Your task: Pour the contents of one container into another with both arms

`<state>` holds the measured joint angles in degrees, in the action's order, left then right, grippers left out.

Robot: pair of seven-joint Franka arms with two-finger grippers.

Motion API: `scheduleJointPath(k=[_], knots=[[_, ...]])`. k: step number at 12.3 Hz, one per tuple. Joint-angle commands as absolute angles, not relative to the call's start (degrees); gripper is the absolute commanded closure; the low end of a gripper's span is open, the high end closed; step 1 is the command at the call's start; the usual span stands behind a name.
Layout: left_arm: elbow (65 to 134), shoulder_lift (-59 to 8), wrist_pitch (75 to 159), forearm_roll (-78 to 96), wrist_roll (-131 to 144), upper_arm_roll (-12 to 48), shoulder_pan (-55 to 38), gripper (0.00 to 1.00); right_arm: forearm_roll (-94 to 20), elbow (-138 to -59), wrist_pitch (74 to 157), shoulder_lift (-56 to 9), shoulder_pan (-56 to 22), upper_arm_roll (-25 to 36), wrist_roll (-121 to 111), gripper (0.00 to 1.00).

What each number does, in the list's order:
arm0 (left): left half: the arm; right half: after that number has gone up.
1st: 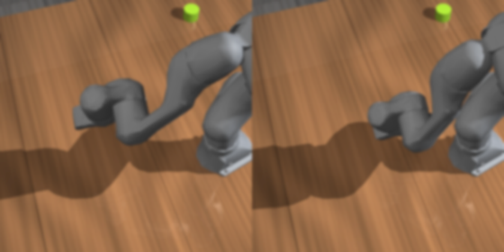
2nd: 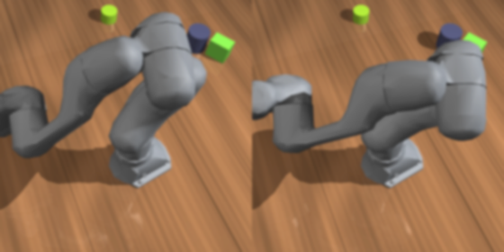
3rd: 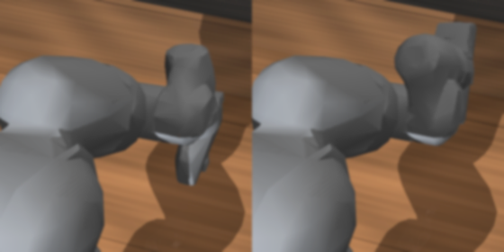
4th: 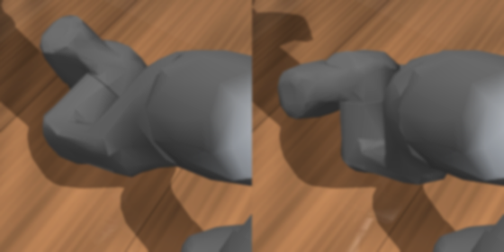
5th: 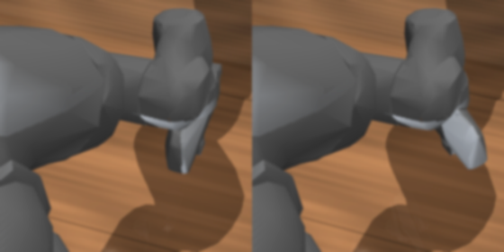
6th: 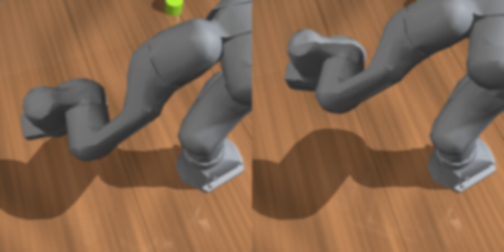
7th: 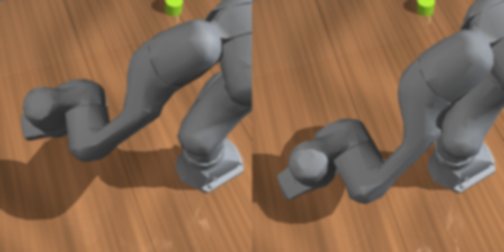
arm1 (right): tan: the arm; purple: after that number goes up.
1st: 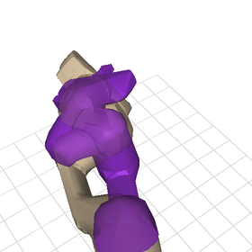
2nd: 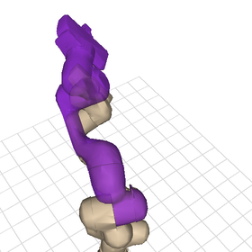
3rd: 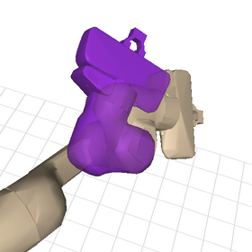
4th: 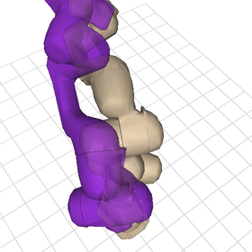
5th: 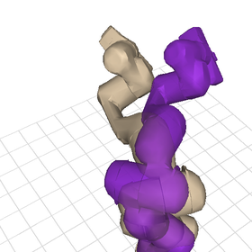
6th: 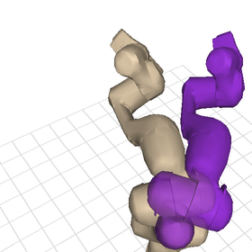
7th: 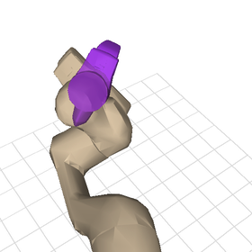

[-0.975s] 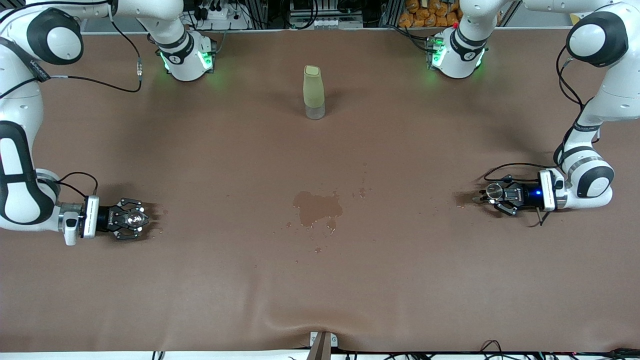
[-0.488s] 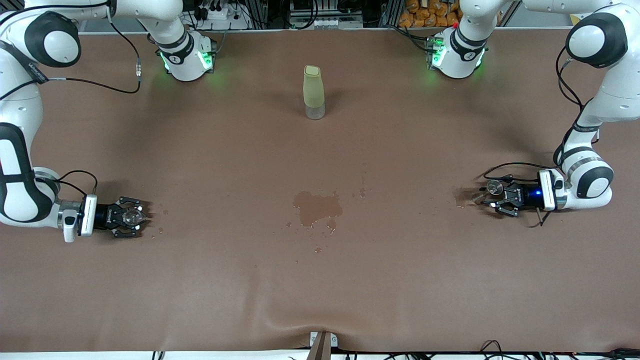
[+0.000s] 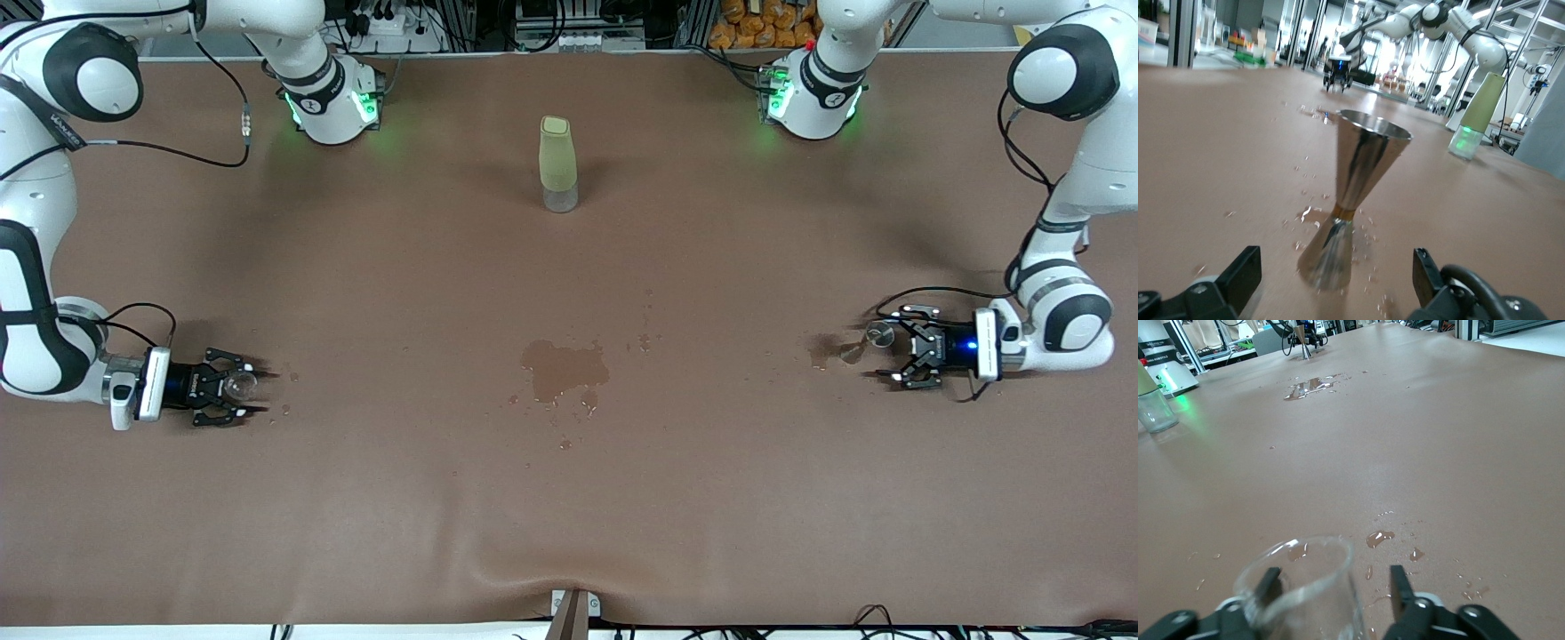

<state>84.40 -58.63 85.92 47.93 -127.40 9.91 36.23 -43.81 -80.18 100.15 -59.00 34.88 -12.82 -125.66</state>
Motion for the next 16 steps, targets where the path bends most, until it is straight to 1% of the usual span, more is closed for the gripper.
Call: scheduleJointPath(k=[1,4,7,9,11,13,15,16], knots=[[80.1,-57.4,84.4,43.9,-117.5,9.8,35.9,0.00,-44.3,-79.4,99.5,-59.7,36.4,-13.9,-126.0,0.00],[77.5,-54.9,83.8,40.2,-104.5,10.7,35.4,0.00,-44.2,-79.4,98.4,-58.3,36.7,-14.0,-124.9,0.00],[76.6,-49.7,83.8,37.1,-91.8,10.7,32.7,0.00,-43.3,-79.4,92.7,-56.4,36.9,-13.9,-118.1,0.00],[76.6,-46.2,83.9,36.4,-84.0,10.6,31.1,0.00,-43.2,-79.4,92.5,-54.9,36.6,-13.9,-116.0,0.00],[76.1,-42.6,85.0,36.0,-78.5,10.2,30.0,0.00,-41.7,-79.4,92.3,-51.7,35.9,-14.1,-109.8,0.00],[76.1,-36.9,85.0,32.6,-67.5,10.0,27.5,0.00,-40.0,-79.3,92.6,-49.1,34.2,-14.5,-103.3,0.00],[76.3,-30.8,85.8,27.0,-53.7,10.2,24.0,0.00,-39.1,-79.3,93.4,-47.2,30.8,-14.0,-97.2,0.00],[76.3,-28.8,86.1,24.9,-47.7,10.5,22.6,0.00,-37.9,-79.3,95.0,-45.3,29.5,-14.1,-93.6,0.00]])
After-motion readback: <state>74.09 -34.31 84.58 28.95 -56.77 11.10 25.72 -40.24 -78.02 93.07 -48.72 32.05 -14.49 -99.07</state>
